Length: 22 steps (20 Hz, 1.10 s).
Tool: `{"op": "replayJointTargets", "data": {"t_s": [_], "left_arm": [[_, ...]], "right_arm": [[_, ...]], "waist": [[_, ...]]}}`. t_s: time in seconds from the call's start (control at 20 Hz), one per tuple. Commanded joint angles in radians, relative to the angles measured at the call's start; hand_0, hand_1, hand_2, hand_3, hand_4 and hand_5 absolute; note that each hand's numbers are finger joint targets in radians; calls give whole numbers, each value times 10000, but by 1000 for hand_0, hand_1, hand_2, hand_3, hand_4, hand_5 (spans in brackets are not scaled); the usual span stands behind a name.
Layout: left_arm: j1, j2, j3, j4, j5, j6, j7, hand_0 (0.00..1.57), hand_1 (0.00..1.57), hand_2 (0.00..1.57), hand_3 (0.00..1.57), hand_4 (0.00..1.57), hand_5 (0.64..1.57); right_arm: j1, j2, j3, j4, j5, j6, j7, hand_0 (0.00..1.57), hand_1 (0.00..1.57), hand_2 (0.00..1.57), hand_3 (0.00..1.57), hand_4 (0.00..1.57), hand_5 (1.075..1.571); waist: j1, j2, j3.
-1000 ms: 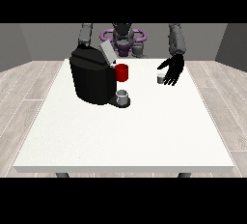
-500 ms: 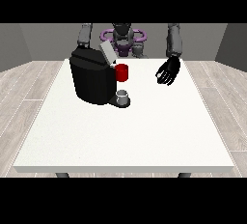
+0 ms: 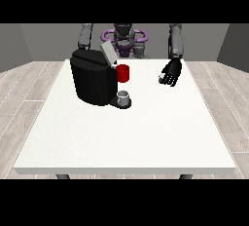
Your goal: Insert the coffee pod into the coffee machine and close the lid
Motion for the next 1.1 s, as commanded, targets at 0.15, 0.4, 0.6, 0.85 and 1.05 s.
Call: {"op": "replayJointTargets", "data": {"t_s": [0.15,0.4,0.6,0.85,1.05], "left_arm": [[-277,-206,171,681,-467,200,-785,1124,1124,1198,1089,394,1571],[-515,-420,720,287,539,-725,-1405,1420,1420,1402,1332,494,1571],[-1395,-527,904,347,571,-1497,-779,1447,1447,1431,1354,530,1571],[-1784,-1465,491,-413,515,-2571,485,1371,1371,1379,1325,504,1571],[-2574,-945,875,-515,870,-3675,446,1403,1403,1396,1341,598,1571]], "right_arm": [[-271,-13,-150,434,353,-507,462,0,0,0,0,0,1571],[315,-130,-301,824,292,-458,1,0,0,0,0,0,1571],[-501,-429,-422,877,282,-189,528,0,0,0,0,0,1571],[-20,-33,-212,1272,461,-482,409,0,0,0,0,0,1571],[97,75,-83,1092,427,-392,276,0,0,0,0,0,1571]], "waist": [[259,-291,-15],[482,-805,-11],[340,-751,-12],[499,-1719,-10],[164,-1941,-11]]}}
